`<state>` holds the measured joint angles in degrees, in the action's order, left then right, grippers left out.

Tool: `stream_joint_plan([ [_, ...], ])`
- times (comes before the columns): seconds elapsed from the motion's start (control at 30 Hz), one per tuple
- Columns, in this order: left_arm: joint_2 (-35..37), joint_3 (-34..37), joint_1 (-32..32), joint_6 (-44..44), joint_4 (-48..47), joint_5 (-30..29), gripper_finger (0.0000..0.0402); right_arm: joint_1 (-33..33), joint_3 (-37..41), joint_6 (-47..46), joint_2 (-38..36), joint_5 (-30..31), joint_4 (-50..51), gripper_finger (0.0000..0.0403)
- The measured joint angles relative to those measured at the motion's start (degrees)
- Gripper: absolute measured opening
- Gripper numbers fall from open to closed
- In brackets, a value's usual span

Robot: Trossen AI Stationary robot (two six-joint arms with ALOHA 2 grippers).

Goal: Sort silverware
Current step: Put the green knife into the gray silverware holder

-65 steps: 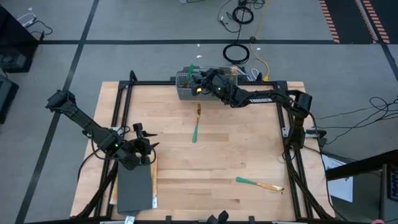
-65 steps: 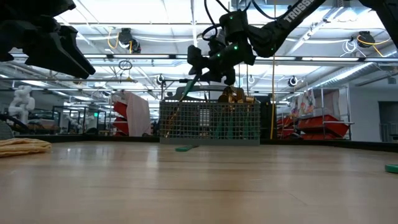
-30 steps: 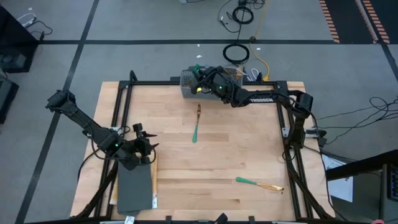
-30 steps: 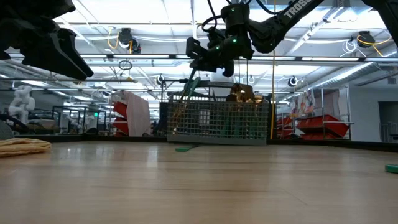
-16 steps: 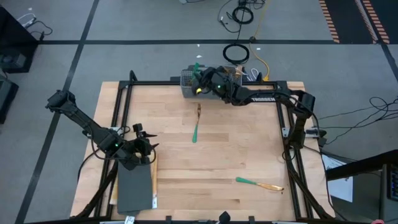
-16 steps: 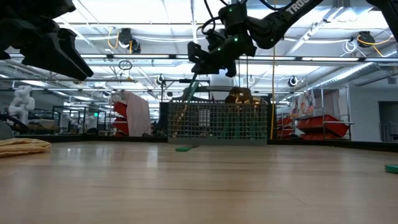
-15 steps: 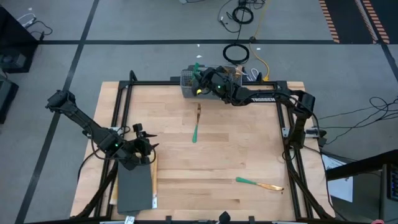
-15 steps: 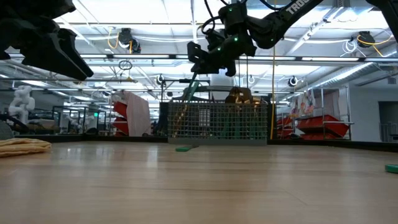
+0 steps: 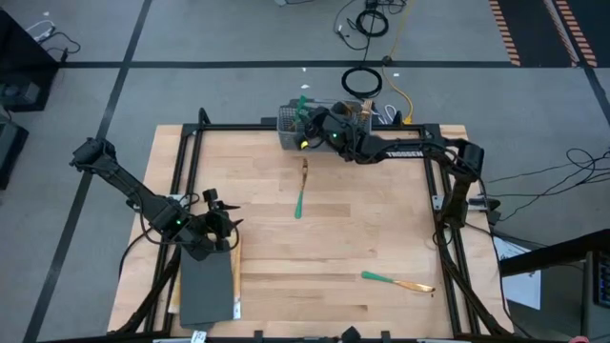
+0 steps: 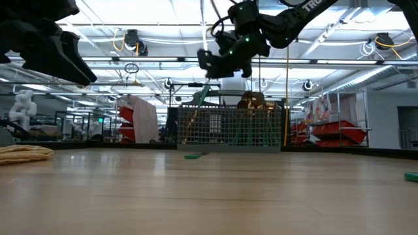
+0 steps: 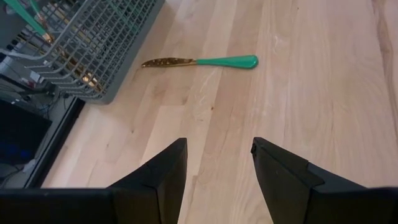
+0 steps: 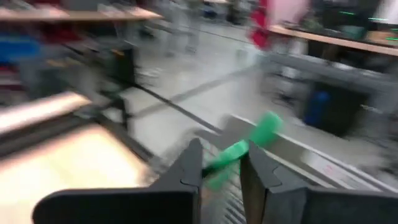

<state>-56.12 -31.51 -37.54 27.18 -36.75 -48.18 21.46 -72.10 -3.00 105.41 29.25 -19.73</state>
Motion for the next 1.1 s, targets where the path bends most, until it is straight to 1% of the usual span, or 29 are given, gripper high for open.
stream_joint_plan([
  [0.03, 0.0, 0.0, 0.0, 0.1, 0.0, 0.0, 0.019, -0.1, 0.0, 0.2, 0.0, 3.3, 0.7, 0.003],
  [0.07, 0.0, 0.0, 0.0, 0.4, 0.0, 0.1, 0.019, -0.1, 0.2, 1.2, 0.0, 4.2, 1.1, 0.0014],
  [0.1, 0.0, 0.0, 0.0, 0.7, 0.0, 0.2, 0.019, 0.1, 0.0, 2.3, 0.1, 3.2, 1.5, 0.0006],
  [0.13, 0.0, 0.0, 0.0, 0.9, 0.0, 0.2, 0.019, 0.1, 0.0, 2.4, 0.0, 3.8, 2.0, 0.0003],
  [0.2, 0.0, 0.0, 0.0, 1.0, -0.2, 0.3, 0.019, -0.4, 0.1, 2.4, -0.3, 5.5, 1.3, 0.0003],
  [0.27, 0.0, 0.0, 0.0, 1.0, -0.2, 0.3, 0.019, -0.7, 0.2, 5.4, -0.3, 4.7, -1.1, 0.0003],
  [0.33, 0.0, 0.0, 0.0, 1.0, -0.4, 0.4, 0.019, -1.0, 0.3, 6.6, -0.6, 5.3, -2.8, 0.0002],
  [0.47, 0.0, 0.0, 0.0, 1.0, -0.3, 0.4, 0.019, -1.1, 0.4, 9.4, -2.0, 4.7, -4.4, 0.0003],
  [0.53, 0.0, 0.0, 0.0, 1.0, -0.4, 0.4, 0.019, -1.0, 0.4, 10.1, -2.7, 6.4, -5.6, 0.0005],
  [0.6, 0.0, 0.0, 0.0, 1.0, -0.8, 0.4, 0.019, -1.2, 0.3, 10.8, -2.8, 5.3, -8.3, 0.0005],
  [0.83, 0.0, 0.0, 0.0, 1.0, -1.4, 0.2, 0.019, -1.9, -0.5, 12.0, -3.3, 7.0, -4.5, 0.0003],
  [1.0, 0.0, 0.0, 0.0, 1.0, -1.4, 0.1, 0.019, -1.5, -0.5, 10.3, -3.4, 7.1, 1.5, 0.0002],
  [1.1, 0.0, 0.0, 0.0, 1.1, -1.3, 0.1, 0.019, -1.1, -0.5, 9.6, -3.3, 6.8, 2.7, 0.0001],
])
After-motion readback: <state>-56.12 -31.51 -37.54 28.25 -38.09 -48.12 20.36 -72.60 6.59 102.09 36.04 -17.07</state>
